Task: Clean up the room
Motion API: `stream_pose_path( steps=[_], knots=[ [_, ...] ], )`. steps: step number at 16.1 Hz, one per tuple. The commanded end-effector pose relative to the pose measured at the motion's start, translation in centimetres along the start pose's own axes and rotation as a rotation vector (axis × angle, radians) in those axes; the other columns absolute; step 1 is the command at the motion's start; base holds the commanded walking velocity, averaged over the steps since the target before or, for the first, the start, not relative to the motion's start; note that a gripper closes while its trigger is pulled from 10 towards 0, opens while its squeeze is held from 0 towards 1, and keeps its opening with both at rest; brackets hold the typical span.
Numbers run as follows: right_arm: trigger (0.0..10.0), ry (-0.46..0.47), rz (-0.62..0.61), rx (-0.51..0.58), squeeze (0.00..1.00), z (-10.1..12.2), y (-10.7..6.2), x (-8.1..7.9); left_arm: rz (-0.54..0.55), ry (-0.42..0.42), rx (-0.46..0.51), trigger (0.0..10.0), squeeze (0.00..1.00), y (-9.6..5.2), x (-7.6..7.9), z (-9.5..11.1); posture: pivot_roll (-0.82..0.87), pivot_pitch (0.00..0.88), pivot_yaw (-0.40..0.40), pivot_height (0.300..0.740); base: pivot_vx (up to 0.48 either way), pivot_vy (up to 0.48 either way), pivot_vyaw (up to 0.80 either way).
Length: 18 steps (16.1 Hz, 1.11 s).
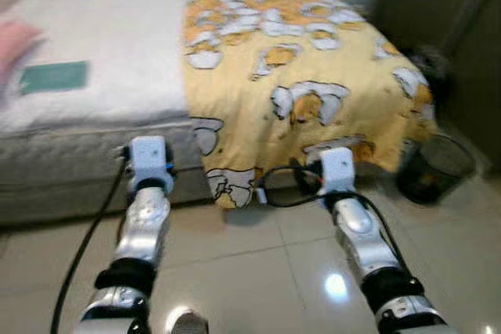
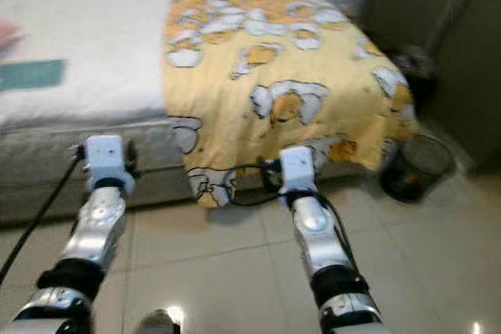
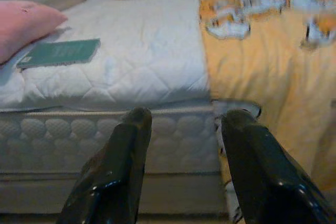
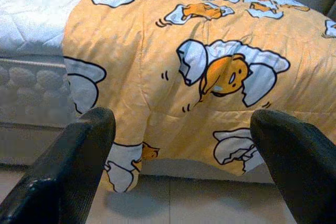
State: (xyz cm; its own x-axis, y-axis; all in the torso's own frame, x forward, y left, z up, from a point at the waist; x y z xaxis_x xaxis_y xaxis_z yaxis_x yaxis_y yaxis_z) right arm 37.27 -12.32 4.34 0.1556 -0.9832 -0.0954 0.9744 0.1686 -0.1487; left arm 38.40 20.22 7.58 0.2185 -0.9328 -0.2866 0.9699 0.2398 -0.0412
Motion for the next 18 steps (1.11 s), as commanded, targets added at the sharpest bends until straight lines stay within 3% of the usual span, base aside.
stream_pose_path(
  steps=[1,6,11,15,18],
  knots=[
    [10.0,0.013,-0.001,0.059,0.00,1.8,0.6,-0.1,0.030,-0.010,0.058,10.0,0.00,0.9,-0.8,2.0,0.09,0.000,-0.047,0.740,0.315,-0.356,0.63],
    [10.0,0.006,0.009,0.075,0.00,2.4,1.1,-0.4,-0.034,0.026,0.063,10.0,0.00,1.5,0.6,2.7,0.08,0.000,-0.045,0.740,0.145,-0.120,0.63],
    [10.0,0.007,0.010,0.069,0.00,2.0,1.0,-0.4,-0.027,0.020,0.050,10.0,0.00,1.7,0.4,2.5,0.08,0.000,-0.046,0.740,0.154,-0.413,0.61],
    [10.0,0.017,-0.016,0.077,0.00,2.2,0.9,0.3,-0.096,0.014,0.022,10.0,0.00,1.2,2.1,1.6,0.06,0.000,-0.029,0.740,0.258,-0.402,0.61],
    [10.0,0.018,-0.014,0.072,0.00,1.8,0.7,0.2,-0.106,0.032,0.010,10.0,0.00,1.4,2.6,1.6,0.05,0.000,-0.022,0.740,0.257,-0.402,0.61]
  ],
)
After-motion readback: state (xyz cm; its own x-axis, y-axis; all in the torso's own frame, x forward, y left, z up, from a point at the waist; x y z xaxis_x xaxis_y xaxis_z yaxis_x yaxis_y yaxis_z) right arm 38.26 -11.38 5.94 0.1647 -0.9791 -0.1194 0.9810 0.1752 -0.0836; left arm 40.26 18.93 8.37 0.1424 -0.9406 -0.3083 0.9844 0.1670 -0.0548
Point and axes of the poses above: a point about 5 cm out from each wrist's last joint towards the gripper, its own y axis pointing out of the wrist towards the gripper, its own z axis along the axis of the wrist's last joint, x = y × z, the point moved 6 cm from there along y, pointing out of the wrist towards the gripper, and after that the axes turned 9 degrees about y, right-handed, at the moved point
